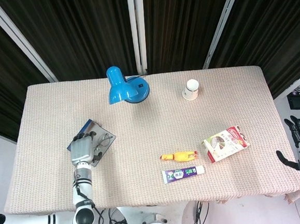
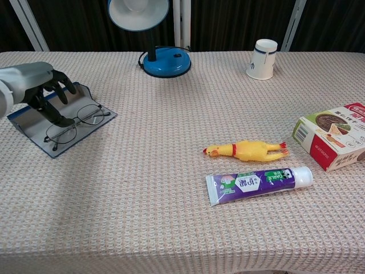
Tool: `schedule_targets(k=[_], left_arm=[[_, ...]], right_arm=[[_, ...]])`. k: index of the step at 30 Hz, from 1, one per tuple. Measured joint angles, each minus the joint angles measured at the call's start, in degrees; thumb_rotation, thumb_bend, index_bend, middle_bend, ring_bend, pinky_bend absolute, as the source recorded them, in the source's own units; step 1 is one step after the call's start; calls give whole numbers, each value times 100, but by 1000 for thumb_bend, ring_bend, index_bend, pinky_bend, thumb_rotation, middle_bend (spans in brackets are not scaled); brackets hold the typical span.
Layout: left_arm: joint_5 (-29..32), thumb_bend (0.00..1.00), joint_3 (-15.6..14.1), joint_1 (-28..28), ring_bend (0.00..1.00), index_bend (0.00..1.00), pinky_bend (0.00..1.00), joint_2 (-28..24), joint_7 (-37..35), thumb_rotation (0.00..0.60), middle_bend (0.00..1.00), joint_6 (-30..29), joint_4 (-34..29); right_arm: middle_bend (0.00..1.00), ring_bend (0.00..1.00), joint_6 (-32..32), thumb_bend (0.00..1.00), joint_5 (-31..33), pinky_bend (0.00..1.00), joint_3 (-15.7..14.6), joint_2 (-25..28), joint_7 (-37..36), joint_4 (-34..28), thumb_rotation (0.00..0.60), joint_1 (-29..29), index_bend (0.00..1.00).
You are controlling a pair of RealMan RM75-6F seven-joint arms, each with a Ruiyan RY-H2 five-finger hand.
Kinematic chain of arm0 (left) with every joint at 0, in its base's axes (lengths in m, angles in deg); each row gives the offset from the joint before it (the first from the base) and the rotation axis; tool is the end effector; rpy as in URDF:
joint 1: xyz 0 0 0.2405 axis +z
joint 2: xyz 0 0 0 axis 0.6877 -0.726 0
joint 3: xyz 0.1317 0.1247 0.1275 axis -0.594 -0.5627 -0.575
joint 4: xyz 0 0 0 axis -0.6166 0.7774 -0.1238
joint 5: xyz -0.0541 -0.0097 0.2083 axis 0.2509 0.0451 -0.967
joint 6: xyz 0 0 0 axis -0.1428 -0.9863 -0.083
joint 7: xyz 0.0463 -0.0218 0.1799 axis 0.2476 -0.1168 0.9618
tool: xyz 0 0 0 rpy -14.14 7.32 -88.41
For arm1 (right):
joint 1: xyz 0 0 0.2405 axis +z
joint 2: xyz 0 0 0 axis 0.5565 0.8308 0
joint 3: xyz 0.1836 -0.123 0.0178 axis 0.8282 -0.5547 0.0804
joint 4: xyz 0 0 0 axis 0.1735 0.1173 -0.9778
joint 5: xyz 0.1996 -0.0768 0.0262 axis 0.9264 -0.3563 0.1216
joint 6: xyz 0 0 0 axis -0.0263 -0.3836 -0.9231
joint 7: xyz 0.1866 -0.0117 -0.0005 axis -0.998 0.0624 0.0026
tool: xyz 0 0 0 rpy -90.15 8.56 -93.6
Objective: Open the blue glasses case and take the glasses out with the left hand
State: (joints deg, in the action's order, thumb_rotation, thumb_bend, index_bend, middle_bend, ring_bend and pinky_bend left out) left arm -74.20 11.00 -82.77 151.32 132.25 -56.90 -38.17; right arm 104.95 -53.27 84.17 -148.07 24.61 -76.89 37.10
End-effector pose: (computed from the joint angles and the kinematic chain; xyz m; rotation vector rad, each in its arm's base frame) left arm -0.1218 0.3154 -0.0159 -1.3698 -1.2412 -0.5845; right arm -0.2968 -0.2236 0.1642 1.2944 -0.9125 0.9561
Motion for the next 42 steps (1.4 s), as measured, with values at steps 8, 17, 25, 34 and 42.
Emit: schedule_targets(k=[8, 17, 25, 34, 42], left_arm=[[1, 263, -38, -116, 133, 228, 181, 299, 28, 600, 287, -132, 322], [24, 264, -94, -165, 151, 229, 186, 579, 10, 600, 301, -72, 823], [-52, 281, -114, -159, 196, 229, 209, 683, -87, 600, 348, 90, 1114], [-108, 303, -137, -151, 221, 234, 224, 793, -156, 600, 373, 283, 1415], [-95, 359, -132, -143, 292, 254, 270, 833, -103, 600, 442, 334, 1510]], right_arm=[[3, 0, 58, 219, -50, 0, -31, -3, -115, 62, 600, -40, 0], [4, 0, 69, 220, -55, 0, -60, -6, -249, 166, 600, -78, 0], [5, 0, -53, 219, 20, 0, -56, -25, -316, 243, 600, -56, 0], [5, 0, -163, 220, 109, 0, -52, -33, -343, 288, 600, -33, 0], [5, 0, -162, 220, 115, 0, -48, -38, -347, 294, 600, -37, 0]])
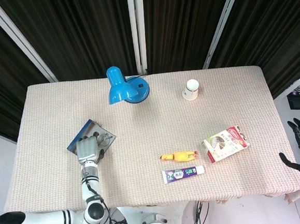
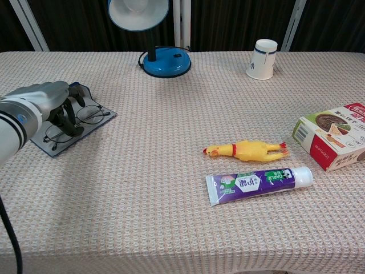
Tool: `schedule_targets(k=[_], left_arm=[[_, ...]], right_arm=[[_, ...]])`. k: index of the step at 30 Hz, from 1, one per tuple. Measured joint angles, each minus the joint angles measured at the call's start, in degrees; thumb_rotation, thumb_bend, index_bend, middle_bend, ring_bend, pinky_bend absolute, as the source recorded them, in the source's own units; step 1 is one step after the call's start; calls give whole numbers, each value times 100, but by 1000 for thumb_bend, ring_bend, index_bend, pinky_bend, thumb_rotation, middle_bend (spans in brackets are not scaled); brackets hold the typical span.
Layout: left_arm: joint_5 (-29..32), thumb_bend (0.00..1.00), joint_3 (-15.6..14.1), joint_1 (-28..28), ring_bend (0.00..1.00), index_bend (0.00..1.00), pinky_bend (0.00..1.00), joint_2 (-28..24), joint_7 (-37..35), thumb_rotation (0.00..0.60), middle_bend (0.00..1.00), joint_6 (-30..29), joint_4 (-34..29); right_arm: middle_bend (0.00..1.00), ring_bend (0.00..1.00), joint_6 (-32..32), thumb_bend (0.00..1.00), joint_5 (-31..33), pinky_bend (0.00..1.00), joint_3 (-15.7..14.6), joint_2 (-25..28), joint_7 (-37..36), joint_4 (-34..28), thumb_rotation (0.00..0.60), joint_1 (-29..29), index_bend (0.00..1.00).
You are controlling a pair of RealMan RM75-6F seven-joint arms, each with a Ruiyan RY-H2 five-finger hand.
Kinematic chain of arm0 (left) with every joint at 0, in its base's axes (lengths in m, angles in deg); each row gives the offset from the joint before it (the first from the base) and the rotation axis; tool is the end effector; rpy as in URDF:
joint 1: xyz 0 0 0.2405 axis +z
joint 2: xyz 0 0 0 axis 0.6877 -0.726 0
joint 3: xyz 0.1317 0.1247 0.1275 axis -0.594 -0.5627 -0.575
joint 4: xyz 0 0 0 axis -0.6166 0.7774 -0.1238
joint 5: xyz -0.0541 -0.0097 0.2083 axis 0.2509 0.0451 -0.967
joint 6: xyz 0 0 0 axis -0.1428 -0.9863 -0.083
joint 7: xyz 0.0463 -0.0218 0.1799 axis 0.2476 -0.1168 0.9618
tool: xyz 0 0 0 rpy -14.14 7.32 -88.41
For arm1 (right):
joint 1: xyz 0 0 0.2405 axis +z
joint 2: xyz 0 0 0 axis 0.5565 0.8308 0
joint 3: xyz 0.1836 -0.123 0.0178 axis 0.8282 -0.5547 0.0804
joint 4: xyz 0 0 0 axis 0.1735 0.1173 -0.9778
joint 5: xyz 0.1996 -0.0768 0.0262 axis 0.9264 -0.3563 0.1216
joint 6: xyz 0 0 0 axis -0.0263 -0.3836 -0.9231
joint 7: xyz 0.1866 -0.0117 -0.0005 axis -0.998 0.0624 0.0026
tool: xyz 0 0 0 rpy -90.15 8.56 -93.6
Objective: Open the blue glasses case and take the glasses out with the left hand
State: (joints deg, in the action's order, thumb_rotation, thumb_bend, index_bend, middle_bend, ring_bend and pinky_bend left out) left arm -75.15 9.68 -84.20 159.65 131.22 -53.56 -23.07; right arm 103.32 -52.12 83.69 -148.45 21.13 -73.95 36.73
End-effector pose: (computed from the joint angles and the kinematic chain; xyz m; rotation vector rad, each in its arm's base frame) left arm -0.1405 0.3273 -0.0526 -1.3623 -1.1992 -0.5239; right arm -0.3143 -0.2203 0.1642 1.2769 -0.9609 0.9321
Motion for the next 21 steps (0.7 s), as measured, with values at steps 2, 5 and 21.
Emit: schedule_targets(k=[2, 5, 21], left_arm=[[-29, 364, -21, 7, 311, 257, 284, 4, 9, 600, 462, -8, -1], [-98, 366, -73, 22, 341, 270, 306, 9, 16, 600, 491, -15, -6], [-680, 374, -364, 141, 547, 380, 484, 81, -167, 600, 694, 126, 263]], right_arm=[[5, 0, 6, 220, -1, 0, 2, -5, -7, 16, 600, -2, 0], [5, 0, 23, 220, -3, 0, 6, -8, -10, 27, 600, -8, 0], [5, 0, 43, 219, -4, 0, 13, 4, 51, -29, 600, -19, 0]])
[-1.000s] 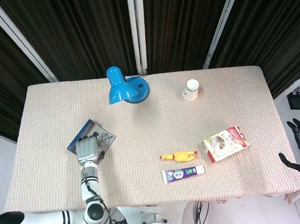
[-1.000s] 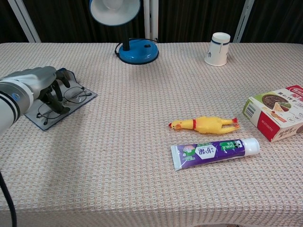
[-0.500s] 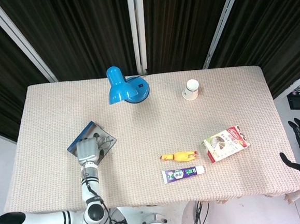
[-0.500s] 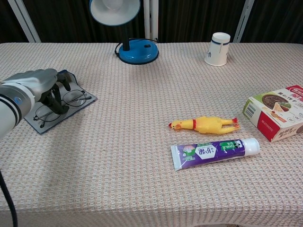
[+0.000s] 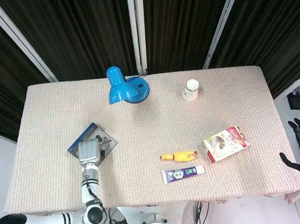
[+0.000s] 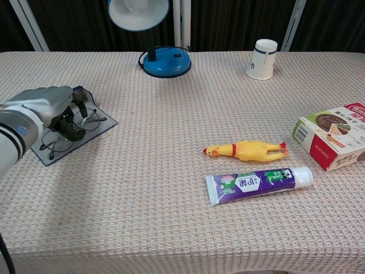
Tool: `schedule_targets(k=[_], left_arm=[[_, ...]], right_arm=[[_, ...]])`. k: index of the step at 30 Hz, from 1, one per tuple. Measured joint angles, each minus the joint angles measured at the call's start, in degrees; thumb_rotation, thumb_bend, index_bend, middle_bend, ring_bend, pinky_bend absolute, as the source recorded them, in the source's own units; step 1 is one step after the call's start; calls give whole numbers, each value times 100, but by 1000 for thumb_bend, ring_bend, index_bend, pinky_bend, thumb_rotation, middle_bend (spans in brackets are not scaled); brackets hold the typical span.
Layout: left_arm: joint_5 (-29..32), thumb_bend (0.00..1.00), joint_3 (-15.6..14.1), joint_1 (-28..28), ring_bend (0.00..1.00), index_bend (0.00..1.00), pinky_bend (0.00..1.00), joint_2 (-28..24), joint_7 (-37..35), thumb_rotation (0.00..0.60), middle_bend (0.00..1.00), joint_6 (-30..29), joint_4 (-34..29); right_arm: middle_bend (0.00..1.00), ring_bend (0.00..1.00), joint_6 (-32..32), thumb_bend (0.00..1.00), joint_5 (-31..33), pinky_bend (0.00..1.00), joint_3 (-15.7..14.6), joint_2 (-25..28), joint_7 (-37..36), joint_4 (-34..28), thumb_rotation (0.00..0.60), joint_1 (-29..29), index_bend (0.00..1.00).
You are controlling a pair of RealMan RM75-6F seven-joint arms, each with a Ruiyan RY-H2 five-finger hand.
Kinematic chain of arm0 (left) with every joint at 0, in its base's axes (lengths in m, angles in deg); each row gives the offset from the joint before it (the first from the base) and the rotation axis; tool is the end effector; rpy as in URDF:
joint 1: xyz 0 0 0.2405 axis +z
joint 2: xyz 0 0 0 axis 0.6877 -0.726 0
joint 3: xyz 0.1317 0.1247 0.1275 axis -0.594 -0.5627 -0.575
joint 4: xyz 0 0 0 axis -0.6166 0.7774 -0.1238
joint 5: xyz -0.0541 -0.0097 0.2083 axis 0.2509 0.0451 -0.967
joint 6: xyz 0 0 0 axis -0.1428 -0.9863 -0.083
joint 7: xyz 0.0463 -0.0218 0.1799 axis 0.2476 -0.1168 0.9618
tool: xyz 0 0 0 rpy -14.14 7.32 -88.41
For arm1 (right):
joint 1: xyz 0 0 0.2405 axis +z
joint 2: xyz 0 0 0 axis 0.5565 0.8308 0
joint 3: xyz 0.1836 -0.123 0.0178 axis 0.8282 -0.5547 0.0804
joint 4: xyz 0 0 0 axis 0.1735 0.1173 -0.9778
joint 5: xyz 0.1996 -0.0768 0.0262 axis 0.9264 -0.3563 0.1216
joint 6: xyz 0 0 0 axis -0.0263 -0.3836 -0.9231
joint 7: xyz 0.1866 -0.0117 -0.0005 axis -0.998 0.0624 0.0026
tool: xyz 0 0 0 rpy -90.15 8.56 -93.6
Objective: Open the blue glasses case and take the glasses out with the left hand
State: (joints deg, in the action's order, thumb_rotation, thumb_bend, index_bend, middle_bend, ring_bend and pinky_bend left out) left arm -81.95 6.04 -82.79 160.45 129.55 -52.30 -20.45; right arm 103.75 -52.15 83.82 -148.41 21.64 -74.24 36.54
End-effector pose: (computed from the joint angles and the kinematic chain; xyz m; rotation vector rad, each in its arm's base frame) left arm -0.1419 0.3236 -0.0585 -1.4235 -1.1095 -0.5626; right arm -0.3132 -0.2196 0.1654 1.2735 -0.9518 0.9325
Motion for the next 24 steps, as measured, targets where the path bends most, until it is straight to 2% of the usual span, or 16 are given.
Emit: schedule_targets(k=[5, 14, 24], left_arm=[[-227, 378, -35, 36, 580, 412, 521, -30, -66, 600, 725, 6, -27], [-375, 378, -53, 109, 597, 545, 546, -78, -125, 600, 743, 83, -110], [-356, 378, 48, 129, 601, 551, 549, -198, -55, 600, 747, 91, -422]], right_arm=[[5, 0, 11, 220, -10, 0, 2, -2, 1, 4, 600, -1, 0], [5, 0, 60, 220, -17, 0, 13, 25, 25, -44, 600, -19, 0], [5, 0, 69, 219, -37, 0, 17, 37, 51, -80, 600, -14, 0]])
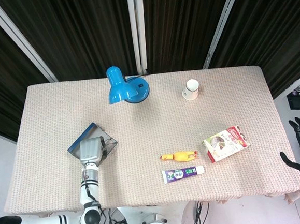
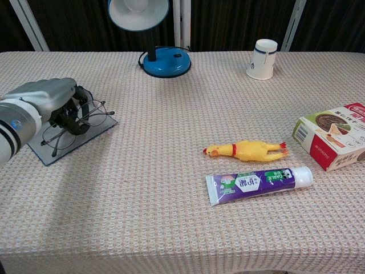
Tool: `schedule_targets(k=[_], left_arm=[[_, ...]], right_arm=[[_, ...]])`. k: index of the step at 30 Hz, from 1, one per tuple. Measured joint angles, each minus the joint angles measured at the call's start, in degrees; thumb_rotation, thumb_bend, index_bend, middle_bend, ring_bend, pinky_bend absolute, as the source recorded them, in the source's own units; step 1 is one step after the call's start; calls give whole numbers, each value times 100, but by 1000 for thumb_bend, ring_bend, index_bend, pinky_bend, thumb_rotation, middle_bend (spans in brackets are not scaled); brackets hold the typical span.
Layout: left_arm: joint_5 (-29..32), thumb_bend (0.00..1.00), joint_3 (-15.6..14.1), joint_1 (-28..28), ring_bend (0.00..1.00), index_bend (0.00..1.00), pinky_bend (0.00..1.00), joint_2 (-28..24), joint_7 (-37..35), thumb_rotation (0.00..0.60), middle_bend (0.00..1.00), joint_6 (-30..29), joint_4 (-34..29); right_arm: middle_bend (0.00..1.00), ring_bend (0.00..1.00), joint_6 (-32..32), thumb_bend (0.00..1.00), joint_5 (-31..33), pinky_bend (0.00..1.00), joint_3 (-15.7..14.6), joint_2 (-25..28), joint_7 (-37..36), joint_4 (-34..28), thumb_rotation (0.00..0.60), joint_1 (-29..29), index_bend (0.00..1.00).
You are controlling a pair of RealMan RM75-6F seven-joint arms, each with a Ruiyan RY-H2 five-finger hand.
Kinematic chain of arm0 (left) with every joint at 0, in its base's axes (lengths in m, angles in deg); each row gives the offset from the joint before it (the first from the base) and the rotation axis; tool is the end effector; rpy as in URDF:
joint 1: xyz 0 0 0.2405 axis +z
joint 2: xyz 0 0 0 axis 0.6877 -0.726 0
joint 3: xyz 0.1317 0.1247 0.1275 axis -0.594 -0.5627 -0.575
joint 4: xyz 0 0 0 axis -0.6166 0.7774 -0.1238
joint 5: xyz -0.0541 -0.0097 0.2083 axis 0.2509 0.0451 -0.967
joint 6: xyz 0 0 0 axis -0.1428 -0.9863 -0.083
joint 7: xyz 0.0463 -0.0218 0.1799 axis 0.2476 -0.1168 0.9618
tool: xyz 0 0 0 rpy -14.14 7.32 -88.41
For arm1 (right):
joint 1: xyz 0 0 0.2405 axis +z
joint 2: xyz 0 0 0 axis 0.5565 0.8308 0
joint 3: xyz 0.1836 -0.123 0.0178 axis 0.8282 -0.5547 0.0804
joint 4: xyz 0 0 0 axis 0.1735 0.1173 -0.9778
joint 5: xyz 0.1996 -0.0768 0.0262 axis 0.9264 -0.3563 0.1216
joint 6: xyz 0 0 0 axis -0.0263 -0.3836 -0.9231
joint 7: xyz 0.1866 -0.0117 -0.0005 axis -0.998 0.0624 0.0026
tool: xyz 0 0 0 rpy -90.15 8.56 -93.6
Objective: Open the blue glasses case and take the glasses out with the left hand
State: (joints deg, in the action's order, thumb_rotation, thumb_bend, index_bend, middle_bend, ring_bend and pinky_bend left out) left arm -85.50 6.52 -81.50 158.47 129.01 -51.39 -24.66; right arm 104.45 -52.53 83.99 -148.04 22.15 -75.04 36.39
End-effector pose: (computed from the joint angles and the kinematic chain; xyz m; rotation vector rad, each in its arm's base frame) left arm -0.1275 0.3212 -0.0510 -1.4534 -1.1111 -0.6370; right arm -0.3090 -0.2194 0.1675 1.2736 -0.9384 0.9422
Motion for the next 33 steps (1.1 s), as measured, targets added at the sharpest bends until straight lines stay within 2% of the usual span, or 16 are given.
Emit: schedule_targets(k=[7, 12, 18, 24, 28, 33], left_arm=[[62, 377, 3, -88, 602, 553, 551, -69, 356, 600, 749, -71, -579], [78, 378, -149, -205, 601, 553, 551, 9, 651, 600, 749, -121, -1009], [109, 378, -313, -349, 602, 552, 551, 322, 734, 600, 749, 60, -1002], [-134, 376, -475, -489, 576, 531, 538, 653, 727, 600, 724, 215, -680], [-269, 369, -563, -525, 492, 449, 480, 729, 707, 600, 633, 274, -619], [-379, 351, -661, -519, 341, 260, 357, 632, 647, 600, 351, 411, -665]], right_arm=[[6, 0, 63, 220, -13, 0, 9, 22, -9, -20, 600, -25, 0], [6, 0, 88, 220, -18, 0, 2, 35, -43, 5, 600, -49, 0], [6, 0, 126, 220, 14, 0, 6, 52, -137, 65, 600, -95, 0], [7, 0, 171, 220, 64, 0, 35, 86, -205, 108, 600, -134, 0], [7, 0, 173, 224, 88, 0, 55, 88, -245, 126, 600, -143, 0], [7, 0, 139, 224, 75, 0, 47, 68, -220, 132, 600, -128, 0]])
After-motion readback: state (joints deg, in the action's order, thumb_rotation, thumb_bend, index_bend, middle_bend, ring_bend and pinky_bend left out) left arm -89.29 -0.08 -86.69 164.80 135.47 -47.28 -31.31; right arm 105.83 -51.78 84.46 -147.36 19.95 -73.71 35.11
